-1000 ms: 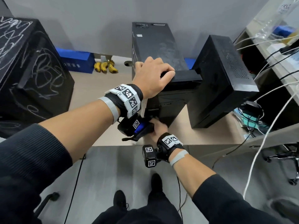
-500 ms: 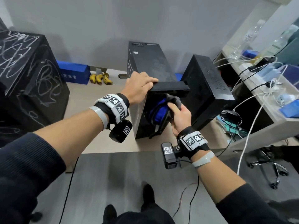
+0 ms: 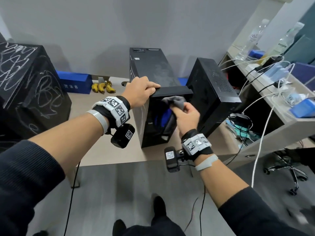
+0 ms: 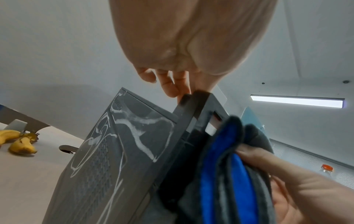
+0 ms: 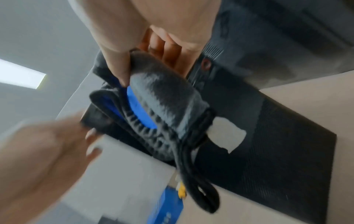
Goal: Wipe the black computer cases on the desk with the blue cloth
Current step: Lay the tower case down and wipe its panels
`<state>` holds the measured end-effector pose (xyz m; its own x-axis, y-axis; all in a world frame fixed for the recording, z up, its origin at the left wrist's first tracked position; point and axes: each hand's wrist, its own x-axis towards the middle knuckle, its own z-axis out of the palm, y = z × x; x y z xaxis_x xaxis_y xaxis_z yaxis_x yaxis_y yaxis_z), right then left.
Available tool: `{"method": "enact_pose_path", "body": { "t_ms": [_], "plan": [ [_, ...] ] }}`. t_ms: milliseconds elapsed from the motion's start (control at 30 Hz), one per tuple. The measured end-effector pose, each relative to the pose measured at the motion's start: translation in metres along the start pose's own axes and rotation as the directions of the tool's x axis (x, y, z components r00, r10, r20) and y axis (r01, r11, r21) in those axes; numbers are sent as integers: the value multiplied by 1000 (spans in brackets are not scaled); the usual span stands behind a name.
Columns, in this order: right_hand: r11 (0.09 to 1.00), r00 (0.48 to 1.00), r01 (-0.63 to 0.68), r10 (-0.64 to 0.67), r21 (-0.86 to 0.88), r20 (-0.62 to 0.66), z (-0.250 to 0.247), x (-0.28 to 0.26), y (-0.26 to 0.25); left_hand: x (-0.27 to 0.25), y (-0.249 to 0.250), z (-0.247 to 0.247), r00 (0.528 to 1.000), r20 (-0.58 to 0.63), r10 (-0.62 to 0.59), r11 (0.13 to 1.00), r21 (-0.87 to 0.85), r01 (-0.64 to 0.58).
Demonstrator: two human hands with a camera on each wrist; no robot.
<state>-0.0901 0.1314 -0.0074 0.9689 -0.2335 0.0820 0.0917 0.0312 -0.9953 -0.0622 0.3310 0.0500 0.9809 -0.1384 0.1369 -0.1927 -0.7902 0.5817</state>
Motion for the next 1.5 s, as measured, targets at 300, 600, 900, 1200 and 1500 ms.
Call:
{"method": "enact_pose_path", "body": {
  "t_ms": [300,600,900,1200,1500],
  "plan": [
    [911,960,266,-223,-315,168,9,-6,-14,2,1,1,1000,-6,17,1000,-26,-18],
    [628,772,448,87,-637,629,8,-20,-15,-16,-2,-1,996,-90,19,980,-196,-36],
    [951,777,187,10,-246,630,51,-24,-44,-108,-10,-4,926,292,-239,597,-707,378],
    [904,728,371,-142,-212,670,84,-12,-84,-104,-48,2,922,-14,-386,312,-943,117],
    [228,780,619,-69,-751,622,39,62,-61,-98,-103,79,673,228,-704,-21,-953,301]
  ]
}}
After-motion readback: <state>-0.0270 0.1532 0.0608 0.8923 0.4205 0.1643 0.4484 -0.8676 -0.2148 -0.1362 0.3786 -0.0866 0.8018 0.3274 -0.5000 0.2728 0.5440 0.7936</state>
